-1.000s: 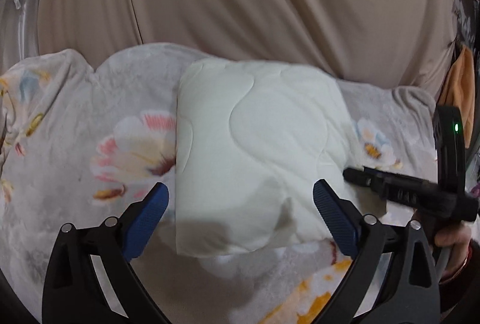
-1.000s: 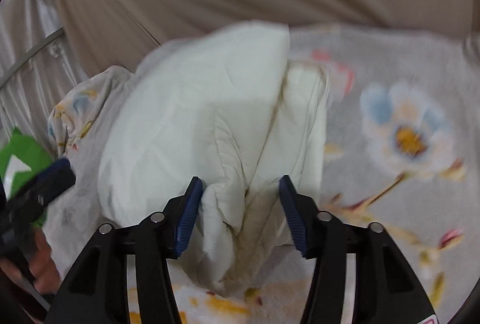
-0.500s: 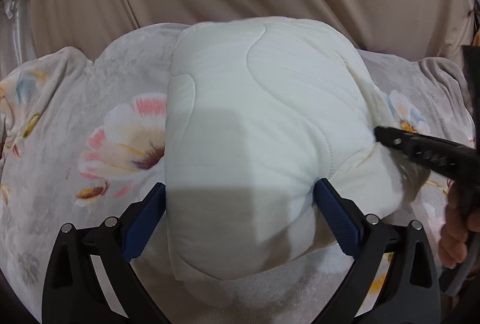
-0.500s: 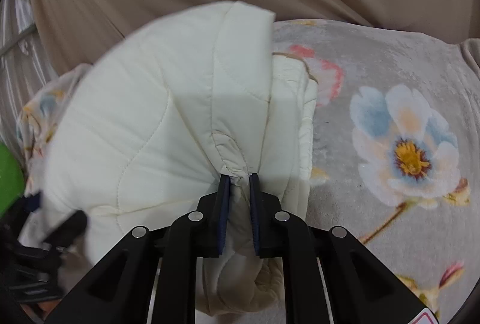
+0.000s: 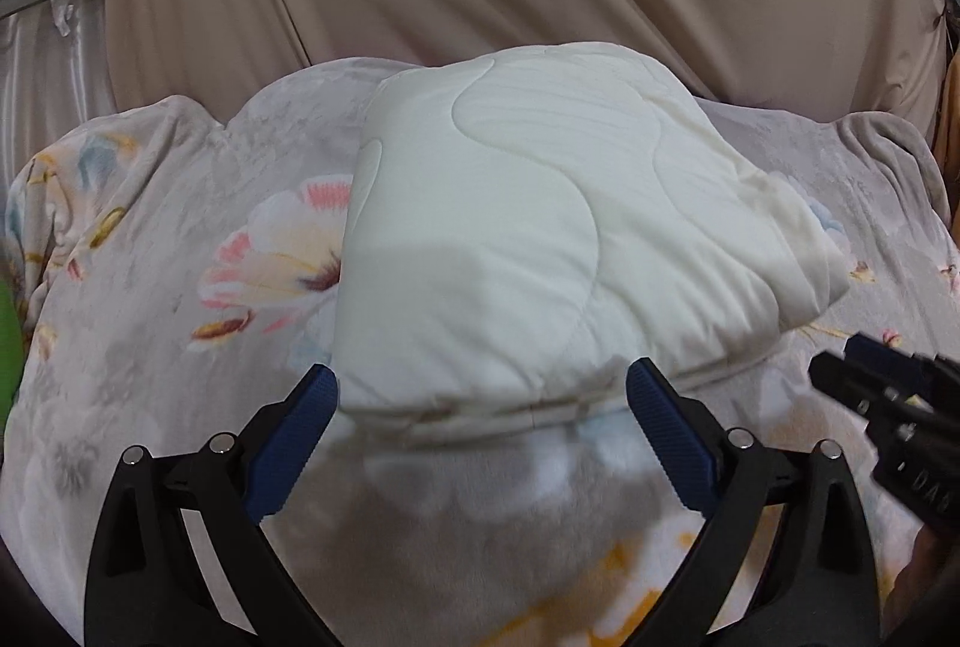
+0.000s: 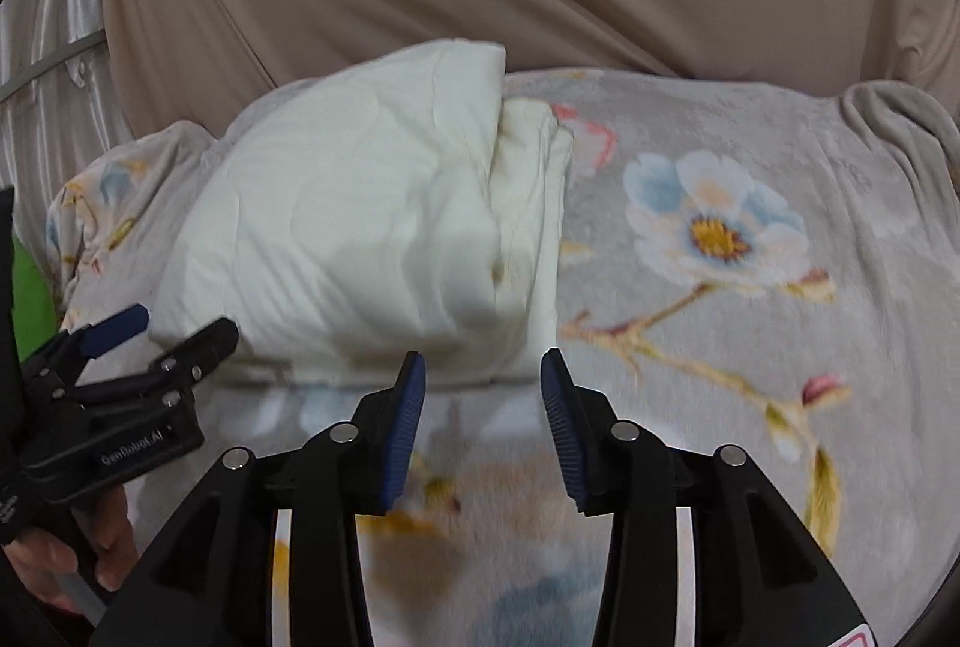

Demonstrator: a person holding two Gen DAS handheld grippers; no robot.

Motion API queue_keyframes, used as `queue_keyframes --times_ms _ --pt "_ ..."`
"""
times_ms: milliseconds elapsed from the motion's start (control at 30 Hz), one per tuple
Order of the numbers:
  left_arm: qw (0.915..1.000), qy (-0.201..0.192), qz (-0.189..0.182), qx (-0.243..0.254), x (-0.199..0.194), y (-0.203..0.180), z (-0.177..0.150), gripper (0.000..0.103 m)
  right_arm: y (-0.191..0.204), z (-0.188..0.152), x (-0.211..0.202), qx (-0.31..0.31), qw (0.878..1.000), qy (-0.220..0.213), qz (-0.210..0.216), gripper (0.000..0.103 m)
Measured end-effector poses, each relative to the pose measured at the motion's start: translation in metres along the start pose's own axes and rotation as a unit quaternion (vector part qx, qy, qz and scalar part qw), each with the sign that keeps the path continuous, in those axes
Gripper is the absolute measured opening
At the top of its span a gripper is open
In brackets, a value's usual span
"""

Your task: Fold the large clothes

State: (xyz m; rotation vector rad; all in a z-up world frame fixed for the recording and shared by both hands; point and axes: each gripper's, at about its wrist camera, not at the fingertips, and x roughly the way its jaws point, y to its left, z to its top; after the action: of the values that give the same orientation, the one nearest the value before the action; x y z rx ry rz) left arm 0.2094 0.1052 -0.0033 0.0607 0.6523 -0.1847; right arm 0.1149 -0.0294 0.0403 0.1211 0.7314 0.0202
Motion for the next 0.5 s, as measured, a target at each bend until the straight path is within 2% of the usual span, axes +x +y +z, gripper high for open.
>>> queue_keyframes --times_ms 300,500 --pt "0.999 0.029 0.02 -0.029 -0.001 -0.007 -0.044 0.095 0.015 -0.04 0.006 -0.012 1.0 0.012 -0.017 0.047" --pt "0.999 0.026 0.034 -0.016 -0.002 -0.011 -0.049 0.095 0.022 -0.045 0.003 -0.026 0.999 0.002 -0.029 0.052"
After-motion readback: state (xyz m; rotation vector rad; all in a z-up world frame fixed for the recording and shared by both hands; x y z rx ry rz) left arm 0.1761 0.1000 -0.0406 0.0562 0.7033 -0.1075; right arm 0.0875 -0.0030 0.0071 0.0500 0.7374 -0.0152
